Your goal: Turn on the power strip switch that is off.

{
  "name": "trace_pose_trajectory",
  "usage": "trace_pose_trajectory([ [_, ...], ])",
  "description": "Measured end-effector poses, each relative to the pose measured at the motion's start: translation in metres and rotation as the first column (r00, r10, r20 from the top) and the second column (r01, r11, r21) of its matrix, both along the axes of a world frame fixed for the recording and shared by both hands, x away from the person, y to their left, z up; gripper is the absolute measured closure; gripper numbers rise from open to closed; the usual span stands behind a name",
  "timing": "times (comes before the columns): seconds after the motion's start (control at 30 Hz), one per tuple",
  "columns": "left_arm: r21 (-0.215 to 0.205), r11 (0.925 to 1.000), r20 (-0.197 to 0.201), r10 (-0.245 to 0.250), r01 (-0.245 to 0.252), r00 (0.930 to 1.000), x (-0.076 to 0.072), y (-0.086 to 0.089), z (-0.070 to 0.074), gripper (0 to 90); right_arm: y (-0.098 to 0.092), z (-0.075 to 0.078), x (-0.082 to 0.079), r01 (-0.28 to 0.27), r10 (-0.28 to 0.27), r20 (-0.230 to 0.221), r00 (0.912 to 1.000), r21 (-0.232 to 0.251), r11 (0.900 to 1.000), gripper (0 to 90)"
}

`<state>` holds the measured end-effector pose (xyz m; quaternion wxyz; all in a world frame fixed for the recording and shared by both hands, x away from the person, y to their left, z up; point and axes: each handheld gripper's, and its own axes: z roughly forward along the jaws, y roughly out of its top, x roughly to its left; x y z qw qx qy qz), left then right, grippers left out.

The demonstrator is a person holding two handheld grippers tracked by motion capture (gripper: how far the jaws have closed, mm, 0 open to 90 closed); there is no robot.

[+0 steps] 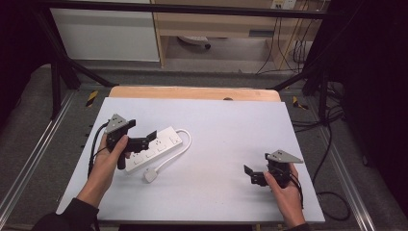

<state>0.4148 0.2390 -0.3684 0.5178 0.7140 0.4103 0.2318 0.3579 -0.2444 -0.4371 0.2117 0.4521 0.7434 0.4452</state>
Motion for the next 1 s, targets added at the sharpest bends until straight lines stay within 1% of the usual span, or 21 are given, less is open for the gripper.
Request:
trace_pose_trajectory([
  [0.17, -0.006, 0.9999, -0.008, 0.011, -0.011, 0.9999, -0.006, 0.011, 0.001, 4.4, 0.000, 0.000, 0.000, -0.003, 0.003, 0.002, 1.0000, -0.003, 1.000, 2.3],
  [0.43, -0.019, 0.9996, 0.002, 0.020, -0.020, 0.9998, -0.017, 0.026, 0.006, 4.4, 0.000, 0.000, 0.000, -0.002, 0.002, 0.002, 1.0000, -0.005, 1.000, 2.3],
  [0.73, -0.007, 0.9997, 0.000, 0.023, -0.023, 0.9997, -0.028, 0.039, 0.009, 4.4, 0.000, 0.000, 0.001, -0.001, 0.001, 0.000, 1.0000, -0.006, 1.000, 2.3],
  [0.93, -0.009, 0.9996, -0.001, 0.025, -0.025, 0.9997, -0.035, 0.047, 0.010, 4.4, 0.000, -0.001, 0.001, 0.000, 0.000, -0.001, 1.0000, -0.007, 1.000, 2.3],
  [1.0, -0.015, 0.9996, 0.002, 0.025, -0.025, 0.9997, -0.037, 0.049, 0.010, 4.4, 0.000, 0.000, 0.001, 0.001, -0.001, -0.003, 1.0000, -0.006, 1.000, 2.3],
])
